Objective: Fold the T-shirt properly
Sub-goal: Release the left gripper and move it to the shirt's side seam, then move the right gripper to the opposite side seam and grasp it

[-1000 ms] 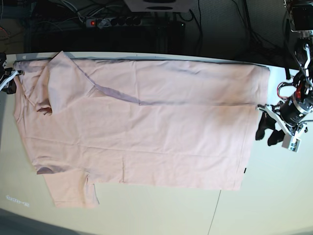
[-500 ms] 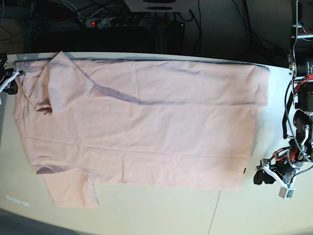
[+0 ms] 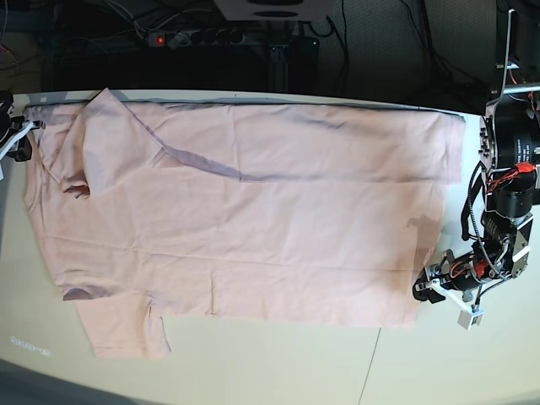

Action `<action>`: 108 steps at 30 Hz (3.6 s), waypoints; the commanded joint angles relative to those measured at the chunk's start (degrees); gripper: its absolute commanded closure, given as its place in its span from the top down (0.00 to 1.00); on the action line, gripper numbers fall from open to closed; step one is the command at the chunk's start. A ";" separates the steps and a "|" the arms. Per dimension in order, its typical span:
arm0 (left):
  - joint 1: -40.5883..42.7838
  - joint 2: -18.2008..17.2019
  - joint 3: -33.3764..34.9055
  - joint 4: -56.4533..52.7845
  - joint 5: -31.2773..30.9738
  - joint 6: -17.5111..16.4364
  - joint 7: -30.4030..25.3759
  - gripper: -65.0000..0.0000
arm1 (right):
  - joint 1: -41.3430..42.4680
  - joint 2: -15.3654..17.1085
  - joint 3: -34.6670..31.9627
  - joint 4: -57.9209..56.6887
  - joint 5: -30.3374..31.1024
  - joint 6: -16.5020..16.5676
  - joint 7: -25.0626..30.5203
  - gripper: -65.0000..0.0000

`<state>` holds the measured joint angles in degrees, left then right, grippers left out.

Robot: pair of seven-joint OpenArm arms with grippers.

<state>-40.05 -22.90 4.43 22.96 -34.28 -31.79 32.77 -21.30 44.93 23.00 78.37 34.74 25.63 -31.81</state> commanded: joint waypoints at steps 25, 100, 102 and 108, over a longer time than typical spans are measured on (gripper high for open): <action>-1.73 0.52 -0.15 0.48 1.11 1.11 0.66 0.51 | 0.31 1.86 0.76 0.55 0.42 3.08 0.96 0.00; -4.68 7.93 -0.15 0.50 7.56 -2.14 2.47 0.00 | 64.39 -8.90 -6.75 -64.89 -14.60 -7.19 21.33 0.51; -4.68 7.96 -0.15 0.50 7.56 -2.16 2.69 0.00 | 64.43 -9.73 -6.73 -65.92 -13.22 -6.99 21.31 0.53; -4.68 7.93 -0.15 0.50 7.56 -2.16 3.37 0.00 | 64.41 -10.56 -6.73 -66.10 -14.19 -6.14 21.27 0.53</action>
<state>-42.74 -14.61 4.29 22.74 -26.39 -32.42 36.25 41.45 32.99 16.14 11.60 19.97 21.87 -11.81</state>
